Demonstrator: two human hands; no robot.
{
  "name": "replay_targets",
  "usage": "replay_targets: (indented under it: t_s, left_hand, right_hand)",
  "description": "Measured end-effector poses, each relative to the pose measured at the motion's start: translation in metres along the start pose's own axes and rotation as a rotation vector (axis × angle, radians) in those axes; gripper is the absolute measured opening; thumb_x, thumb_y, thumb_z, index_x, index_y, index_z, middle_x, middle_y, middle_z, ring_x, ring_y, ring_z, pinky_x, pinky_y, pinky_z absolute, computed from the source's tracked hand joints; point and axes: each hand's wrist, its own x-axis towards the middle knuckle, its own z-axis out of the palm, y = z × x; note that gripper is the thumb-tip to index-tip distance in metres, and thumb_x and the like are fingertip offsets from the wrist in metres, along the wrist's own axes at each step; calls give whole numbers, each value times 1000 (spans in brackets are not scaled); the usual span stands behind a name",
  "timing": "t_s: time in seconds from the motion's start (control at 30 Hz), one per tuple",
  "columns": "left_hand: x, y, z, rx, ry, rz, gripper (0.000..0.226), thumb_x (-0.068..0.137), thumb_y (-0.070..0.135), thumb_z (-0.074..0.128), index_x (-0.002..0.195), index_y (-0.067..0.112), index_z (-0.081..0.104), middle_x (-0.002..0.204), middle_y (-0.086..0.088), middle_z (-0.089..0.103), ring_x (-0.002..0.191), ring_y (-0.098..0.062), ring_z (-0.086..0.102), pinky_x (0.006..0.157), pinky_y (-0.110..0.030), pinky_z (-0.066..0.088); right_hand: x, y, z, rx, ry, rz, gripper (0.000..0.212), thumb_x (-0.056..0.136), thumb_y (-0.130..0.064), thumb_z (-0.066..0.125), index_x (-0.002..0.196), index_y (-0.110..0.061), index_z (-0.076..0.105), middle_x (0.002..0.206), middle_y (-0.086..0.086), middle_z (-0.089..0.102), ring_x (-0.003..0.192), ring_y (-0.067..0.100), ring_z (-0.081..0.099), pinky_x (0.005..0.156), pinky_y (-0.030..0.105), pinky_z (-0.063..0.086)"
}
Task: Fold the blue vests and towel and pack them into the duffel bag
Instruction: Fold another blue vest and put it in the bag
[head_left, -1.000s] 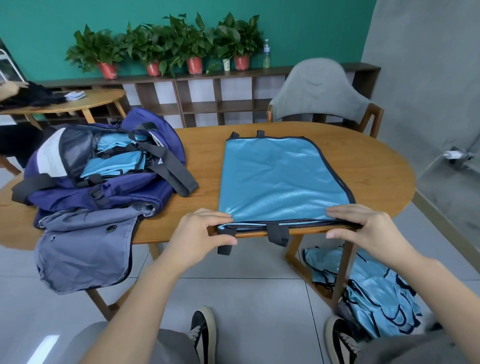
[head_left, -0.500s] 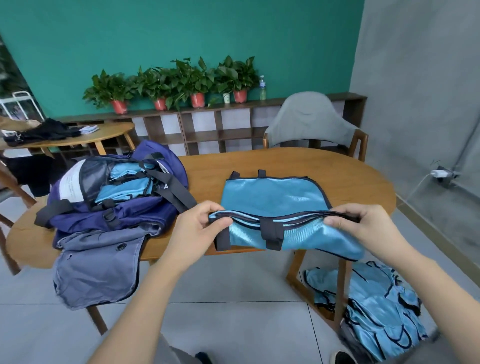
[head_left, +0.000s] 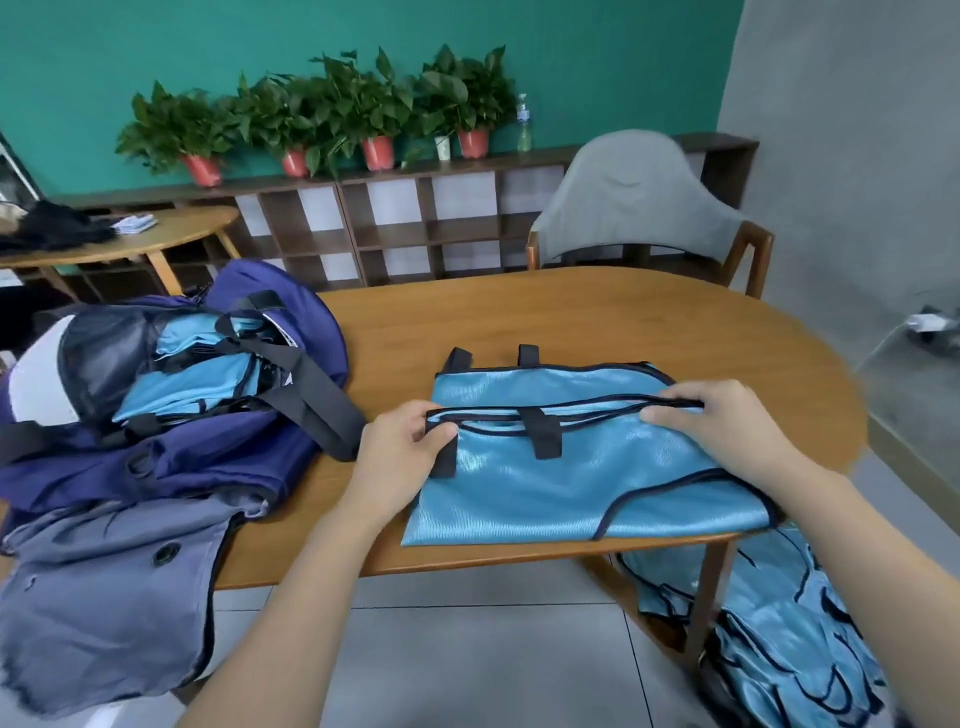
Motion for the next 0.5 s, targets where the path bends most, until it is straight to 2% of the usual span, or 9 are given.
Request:
replay_targets:
  t_s: [0.1,0.17,0.23,0.27,0.37,0.5]
  left_hand:
    - [-10,2,-4,-34,-49,-39,9,94,21,70,102,24,72,90,15,77,89,-3,72,89,-34,57]
    - [-18,5,-9,-79,-123,-59,9,94,16,69,101,22,72,90,11,78,89,-5,73,85,-29,57]
    - [-23,9,-13,-130,-169,-58,10,95,12,68,101,19,72,91,8,78,91,-8,74,78,-21,55]
    - [-23,13,-16,-164,-175,-59,11,96,11,67,102,19,72,91,6,79,91,-10,74,77,-21,54]
    - [-16,24,-21,-247,-162,-42,13,96,11,66,105,17,72,94,2,79,92,-15,75,82,-30,56]
    - [15,32,-22,-288,-64,-28,12,95,15,69,106,18,73,90,0,79,87,-16,76,77,-30,57]
  right_hand:
    - [-4,1,-5,-42,-60,14,9,82,-42,78,88,-37,73,92,-28,68,86,-9,62,74,10,45]
    - [-8,4,-8,-49,-96,40,21,79,-47,79,95,-33,77,97,-26,70,95,-7,63,83,16,46]
    - [-13,0,-14,6,-134,57,25,77,-48,79,96,-32,79,96,-21,74,93,-5,66,88,24,48]
    - [-14,-4,-17,44,-144,54,22,77,-46,79,93,-32,80,93,-20,76,89,-5,68,86,25,49]
    - [-8,-16,-25,147,-124,43,15,77,-39,79,87,-28,80,87,-16,77,78,-1,70,77,23,49]
    - [14,-26,-28,183,-47,31,15,80,-37,78,86,-23,79,82,-10,77,72,5,71,66,17,50]
